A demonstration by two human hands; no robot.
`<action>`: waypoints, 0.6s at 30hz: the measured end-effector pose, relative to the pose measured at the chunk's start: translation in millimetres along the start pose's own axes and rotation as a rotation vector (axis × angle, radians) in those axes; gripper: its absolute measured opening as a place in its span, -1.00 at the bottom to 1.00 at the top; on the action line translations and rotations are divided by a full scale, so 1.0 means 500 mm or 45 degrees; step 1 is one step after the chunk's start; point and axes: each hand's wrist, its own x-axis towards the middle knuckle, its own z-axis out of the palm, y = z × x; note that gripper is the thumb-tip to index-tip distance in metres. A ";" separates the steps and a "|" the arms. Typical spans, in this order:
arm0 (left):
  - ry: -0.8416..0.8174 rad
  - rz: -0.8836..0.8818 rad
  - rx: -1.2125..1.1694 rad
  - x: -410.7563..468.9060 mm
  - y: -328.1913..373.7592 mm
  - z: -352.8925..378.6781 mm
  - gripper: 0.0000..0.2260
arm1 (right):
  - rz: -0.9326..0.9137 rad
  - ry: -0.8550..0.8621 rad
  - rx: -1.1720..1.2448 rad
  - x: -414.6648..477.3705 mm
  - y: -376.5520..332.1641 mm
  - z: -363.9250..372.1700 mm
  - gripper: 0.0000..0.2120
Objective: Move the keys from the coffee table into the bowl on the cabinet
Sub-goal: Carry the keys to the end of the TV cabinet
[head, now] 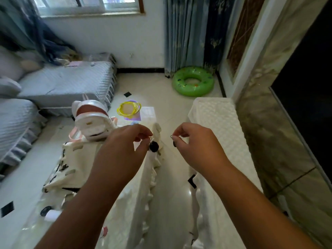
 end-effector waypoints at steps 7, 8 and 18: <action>0.018 -0.037 0.014 0.140 -0.006 0.046 -0.85 | 0.007 -0.017 -0.023 0.156 0.049 -0.017 -0.94; 0.013 -0.032 0.014 0.167 -0.010 0.056 -0.86 | 0.020 -0.020 -0.018 0.181 0.058 -0.018 -0.94; -0.087 0.101 0.036 0.474 -0.097 0.170 -0.86 | 0.157 0.034 -0.110 0.453 0.130 0.005 -0.93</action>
